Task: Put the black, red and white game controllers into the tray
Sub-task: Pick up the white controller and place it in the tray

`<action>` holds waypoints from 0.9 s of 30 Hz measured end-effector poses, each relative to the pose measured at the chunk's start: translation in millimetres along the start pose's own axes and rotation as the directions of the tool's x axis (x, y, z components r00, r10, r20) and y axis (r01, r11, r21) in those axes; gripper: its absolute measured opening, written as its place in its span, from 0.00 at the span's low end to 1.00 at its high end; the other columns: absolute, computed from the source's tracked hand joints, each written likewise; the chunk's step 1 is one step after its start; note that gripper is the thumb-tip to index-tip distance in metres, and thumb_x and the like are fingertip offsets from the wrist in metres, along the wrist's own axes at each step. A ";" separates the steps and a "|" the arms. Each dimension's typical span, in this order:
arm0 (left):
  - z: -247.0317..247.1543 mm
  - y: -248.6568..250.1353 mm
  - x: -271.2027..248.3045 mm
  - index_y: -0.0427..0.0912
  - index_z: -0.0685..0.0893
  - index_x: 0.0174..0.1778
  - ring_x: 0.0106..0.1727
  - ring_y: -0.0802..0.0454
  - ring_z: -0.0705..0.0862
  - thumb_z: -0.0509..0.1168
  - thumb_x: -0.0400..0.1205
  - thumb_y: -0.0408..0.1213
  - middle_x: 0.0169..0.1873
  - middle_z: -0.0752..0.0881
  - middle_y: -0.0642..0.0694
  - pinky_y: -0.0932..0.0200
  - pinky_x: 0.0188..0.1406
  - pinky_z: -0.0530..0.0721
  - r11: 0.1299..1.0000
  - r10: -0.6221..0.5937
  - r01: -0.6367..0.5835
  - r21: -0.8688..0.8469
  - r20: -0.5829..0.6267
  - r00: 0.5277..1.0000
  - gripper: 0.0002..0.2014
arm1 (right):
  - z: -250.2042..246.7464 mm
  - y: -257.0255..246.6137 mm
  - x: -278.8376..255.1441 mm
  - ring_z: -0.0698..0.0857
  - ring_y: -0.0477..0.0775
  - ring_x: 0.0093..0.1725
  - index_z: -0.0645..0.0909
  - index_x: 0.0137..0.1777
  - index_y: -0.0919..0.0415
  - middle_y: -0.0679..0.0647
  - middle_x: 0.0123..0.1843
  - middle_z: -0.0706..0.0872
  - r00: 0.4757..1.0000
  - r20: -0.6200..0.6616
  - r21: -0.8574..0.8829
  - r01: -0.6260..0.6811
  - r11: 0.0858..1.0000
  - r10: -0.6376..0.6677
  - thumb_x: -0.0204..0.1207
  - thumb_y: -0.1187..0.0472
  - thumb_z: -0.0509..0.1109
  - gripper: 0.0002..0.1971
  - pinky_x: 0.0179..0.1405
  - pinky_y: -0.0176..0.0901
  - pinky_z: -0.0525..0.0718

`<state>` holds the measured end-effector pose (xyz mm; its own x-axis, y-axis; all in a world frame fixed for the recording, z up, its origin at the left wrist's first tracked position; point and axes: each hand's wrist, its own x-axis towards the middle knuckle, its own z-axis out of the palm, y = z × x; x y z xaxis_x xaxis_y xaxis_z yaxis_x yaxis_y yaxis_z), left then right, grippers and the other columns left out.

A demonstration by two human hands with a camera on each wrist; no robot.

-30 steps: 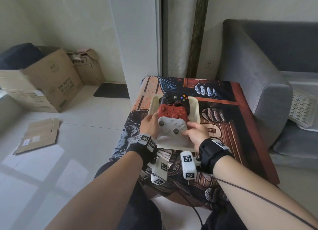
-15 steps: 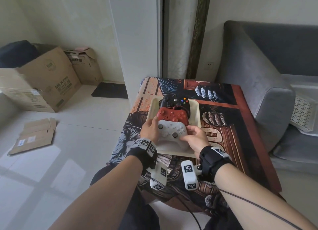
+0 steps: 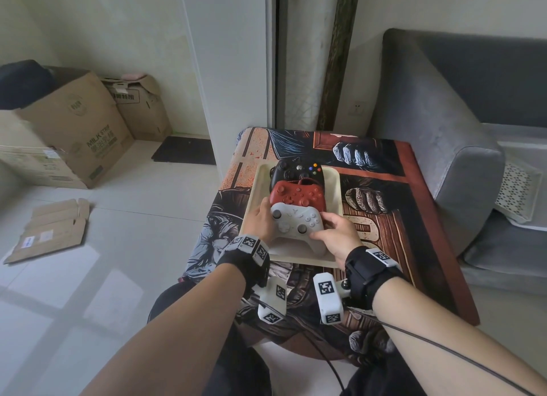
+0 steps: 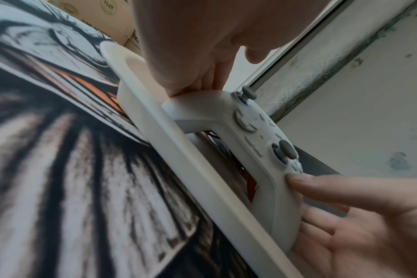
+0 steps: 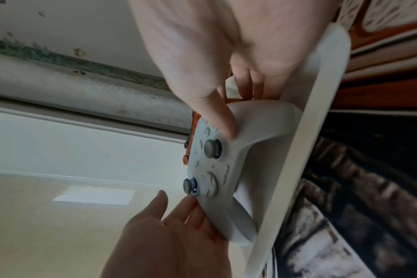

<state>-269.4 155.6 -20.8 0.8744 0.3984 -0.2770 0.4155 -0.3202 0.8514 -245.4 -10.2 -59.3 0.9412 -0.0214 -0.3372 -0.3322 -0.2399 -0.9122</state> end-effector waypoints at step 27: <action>-2.3 6.1 -8.6 0.33 0.68 0.75 0.73 0.35 0.73 0.44 0.87 0.41 0.73 0.75 0.31 0.48 0.74 0.70 0.986 0.071 -0.081 0.143 0.076 0.995 0.23 | -5.2 0.8 -0.2 0.84 0.57 0.64 0.79 0.72 0.57 0.57 0.68 0.85 1.000 -0.017 0.038 0.016 0.999 -0.015 0.66 0.67 0.78 0.32 0.66 0.52 0.82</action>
<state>-275.0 152.2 -12.2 0.9182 0.3080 -0.2493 0.3748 -0.4710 0.7985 -245.5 -15.4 -58.7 0.9471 -0.0340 -0.3192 -0.3192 -0.2036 -0.9256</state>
